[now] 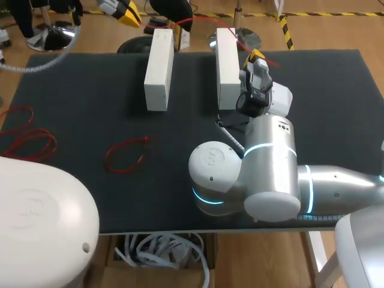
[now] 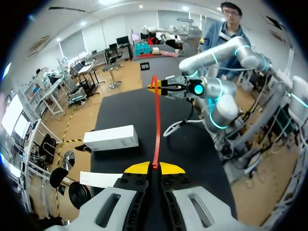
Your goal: Grab the tape and strap the tape.
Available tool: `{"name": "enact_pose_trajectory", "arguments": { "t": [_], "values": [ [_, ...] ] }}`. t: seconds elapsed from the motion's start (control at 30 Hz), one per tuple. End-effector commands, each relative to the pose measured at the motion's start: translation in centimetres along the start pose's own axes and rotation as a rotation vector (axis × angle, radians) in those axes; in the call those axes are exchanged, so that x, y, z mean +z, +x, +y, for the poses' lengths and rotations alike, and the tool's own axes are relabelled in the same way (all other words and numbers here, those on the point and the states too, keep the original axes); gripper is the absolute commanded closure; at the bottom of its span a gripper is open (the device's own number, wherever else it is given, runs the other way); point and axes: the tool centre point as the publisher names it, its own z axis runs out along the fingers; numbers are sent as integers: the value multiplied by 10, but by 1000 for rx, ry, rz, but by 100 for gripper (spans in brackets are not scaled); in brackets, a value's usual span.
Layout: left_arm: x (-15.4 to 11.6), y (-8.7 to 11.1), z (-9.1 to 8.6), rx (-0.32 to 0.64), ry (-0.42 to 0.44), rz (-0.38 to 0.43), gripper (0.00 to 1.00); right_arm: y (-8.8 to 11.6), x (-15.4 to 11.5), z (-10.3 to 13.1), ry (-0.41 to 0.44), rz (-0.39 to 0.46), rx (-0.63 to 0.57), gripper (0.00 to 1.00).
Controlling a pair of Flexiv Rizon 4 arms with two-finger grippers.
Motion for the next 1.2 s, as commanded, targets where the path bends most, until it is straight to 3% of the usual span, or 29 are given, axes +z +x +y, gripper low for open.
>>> {"name": "enact_pose_trajectory", "arguments": {
  "t": [0.03, 0.07, 0.8, 1.2],
  "values": [
    [-10, -10, -18, 42, -248, 70, 100, 2, 0, -1, -6, -4, -2, 100],
    [-10, -10, -20, 30, -275, 99, 100, 2, 0, -1, -6, -4, -2, 100],
    [-10, -10, -20, 30, -275, 99, 100, 2, 0, -1, -6, -4, -2, 100],
    [-15, 6, -44, 52, -377, 53, 100, 2, 0, -1, -6, -4, -2, 100]
  ]
}}
